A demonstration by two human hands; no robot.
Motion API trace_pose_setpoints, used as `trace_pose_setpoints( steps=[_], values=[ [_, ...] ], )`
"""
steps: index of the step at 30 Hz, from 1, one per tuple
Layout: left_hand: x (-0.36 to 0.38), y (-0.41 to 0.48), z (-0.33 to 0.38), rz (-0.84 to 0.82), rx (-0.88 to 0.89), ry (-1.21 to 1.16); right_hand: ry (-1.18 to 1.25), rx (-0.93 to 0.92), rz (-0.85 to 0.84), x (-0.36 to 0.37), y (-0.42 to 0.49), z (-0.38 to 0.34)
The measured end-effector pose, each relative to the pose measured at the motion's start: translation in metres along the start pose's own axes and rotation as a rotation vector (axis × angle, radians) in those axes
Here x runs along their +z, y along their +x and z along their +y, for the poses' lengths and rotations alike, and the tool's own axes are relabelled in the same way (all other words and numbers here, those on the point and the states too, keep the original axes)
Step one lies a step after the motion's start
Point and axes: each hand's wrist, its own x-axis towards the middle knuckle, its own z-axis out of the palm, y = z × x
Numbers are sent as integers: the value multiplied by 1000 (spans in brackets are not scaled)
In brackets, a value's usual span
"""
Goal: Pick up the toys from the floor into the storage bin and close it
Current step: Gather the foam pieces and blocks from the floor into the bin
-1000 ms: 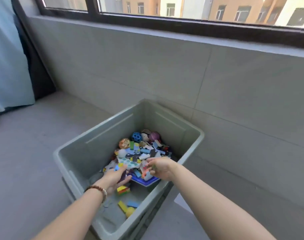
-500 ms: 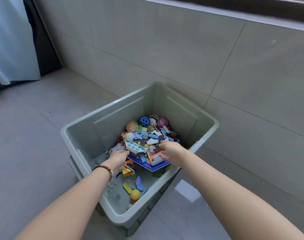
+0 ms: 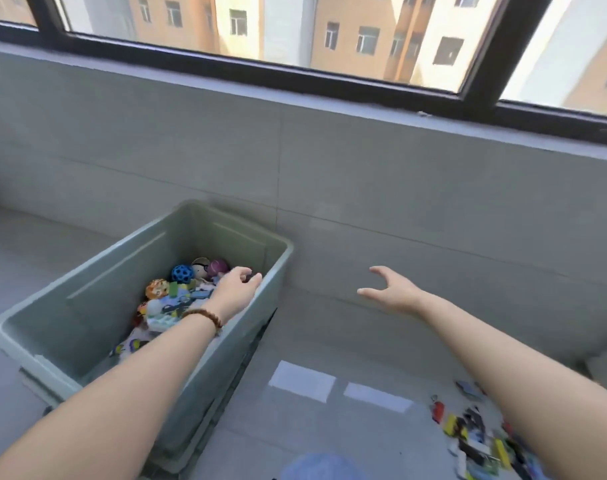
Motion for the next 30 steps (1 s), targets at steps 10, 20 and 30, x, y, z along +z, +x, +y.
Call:
trace_pose_setpoints(
  steps=[10,20,30],
  values=[
    [236,-38,110,-508,217,270,89,467,164,-88,-137,252],
    [427,-49,87,-833,184,532,443,618,119,-23,-139,417],
    [511,-40,-10,-994,-4,592,443,508,-41,100,-83,485]
  ],
)
